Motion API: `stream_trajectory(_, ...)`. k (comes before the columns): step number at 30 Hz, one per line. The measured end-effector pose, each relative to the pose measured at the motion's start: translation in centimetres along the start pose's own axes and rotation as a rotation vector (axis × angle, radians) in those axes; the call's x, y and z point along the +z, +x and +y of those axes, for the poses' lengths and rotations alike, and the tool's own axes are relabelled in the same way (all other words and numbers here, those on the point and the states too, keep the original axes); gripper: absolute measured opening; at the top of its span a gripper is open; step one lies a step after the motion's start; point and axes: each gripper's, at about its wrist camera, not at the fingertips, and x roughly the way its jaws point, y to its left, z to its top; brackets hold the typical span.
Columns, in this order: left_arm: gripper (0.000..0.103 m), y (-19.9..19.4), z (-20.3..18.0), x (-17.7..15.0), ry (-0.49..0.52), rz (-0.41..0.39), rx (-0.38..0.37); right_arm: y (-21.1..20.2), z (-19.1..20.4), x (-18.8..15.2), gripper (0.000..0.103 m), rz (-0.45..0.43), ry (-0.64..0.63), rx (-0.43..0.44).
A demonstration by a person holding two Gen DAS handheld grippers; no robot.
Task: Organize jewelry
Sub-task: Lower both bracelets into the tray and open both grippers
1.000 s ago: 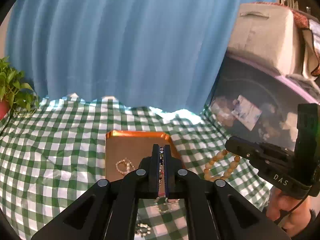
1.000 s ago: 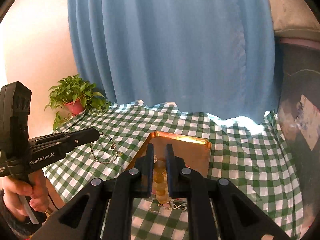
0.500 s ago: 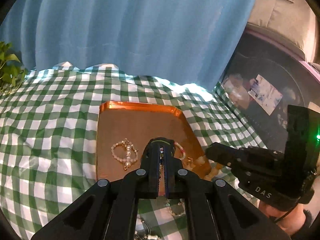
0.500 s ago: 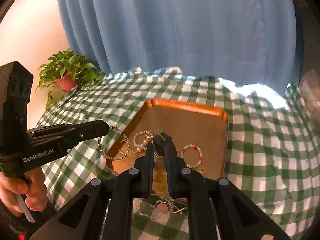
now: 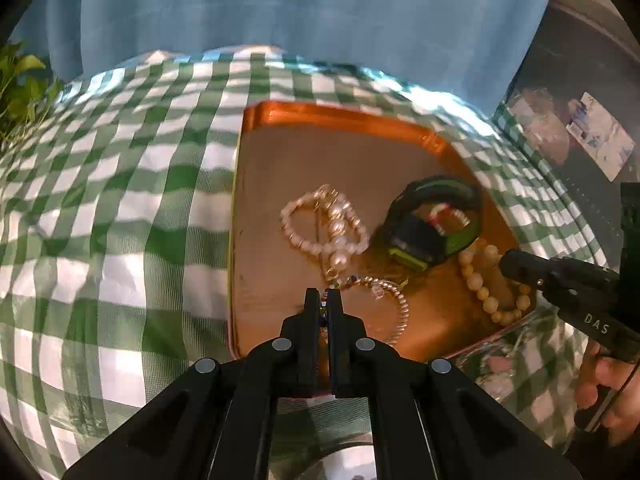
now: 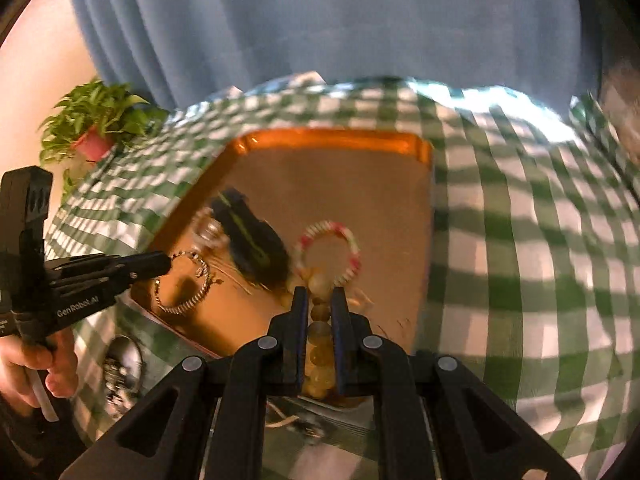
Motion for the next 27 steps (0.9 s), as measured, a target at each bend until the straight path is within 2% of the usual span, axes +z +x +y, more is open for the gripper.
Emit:
stream_trajectory(3,0.004,0.2,0.0,-0.3,0.007,-0.002,0.014,0.4,-0.1,-0.4,0.011,-0.001,-0.008,0.026)
stream_trajectory(5,0.006,0.1,-0.1,-0.2,0.01,0.0,0.031,0.1,0.5,-0.6,0.012,-0.018,-0.046,0.012)
stream_trajectory(7,0.01,-0.3,-0.5,-0.3,0.016,0.017,0.069,-0.5,1.3,-0.6,0.018,-0.038,-0.07,-0.004)
stream_trajectory(9,0.025,-1.0,-0.8,-0.3,0.019,0.026,0.104,-1.3,1.7,-0.6,0.052,-0.052,-0.07,-0.004)
stream_trajectory(11,0.063,-2.3,-1.1,-0.6,0.009,0.005,0.115,-2.7,2.1,-0.8,0.064,-0.087,-0.062,-0.009)
stream_trajectory(13,0.078,-4.4,-1.5,-1.2,0.0,-0.051,0.124,-4.4,2.4,-1.2,0.064,-0.111,-0.044,0.005)
stream_trajectory(15,0.078,-6.8,-2.1,-1.9,0.014,-0.094,0.117,-5.8,2.5,-1.5,0.064,-0.126,-0.023,0.014)
stream_trajectory(19,0.079,-10.4,-3.0,-3.0,0.02,-0.11,0.101,-9.0,2.8,-3.4,0.066,-0.146,0.034,0.026)
stream_trajectory(23,0.079,-14.0,-3.3,-4.6,0.018,-0.153,0.097,-11.8,3.4,-5.8,0.082,-0.184,0.085,0.016)
stream_trajectory(27,0.079,-16.6,-2.7,-6.4,0.018,-0.194,0.095,-13.6,4.1,-7.9,0.086,-0.196,0.099,0.007)
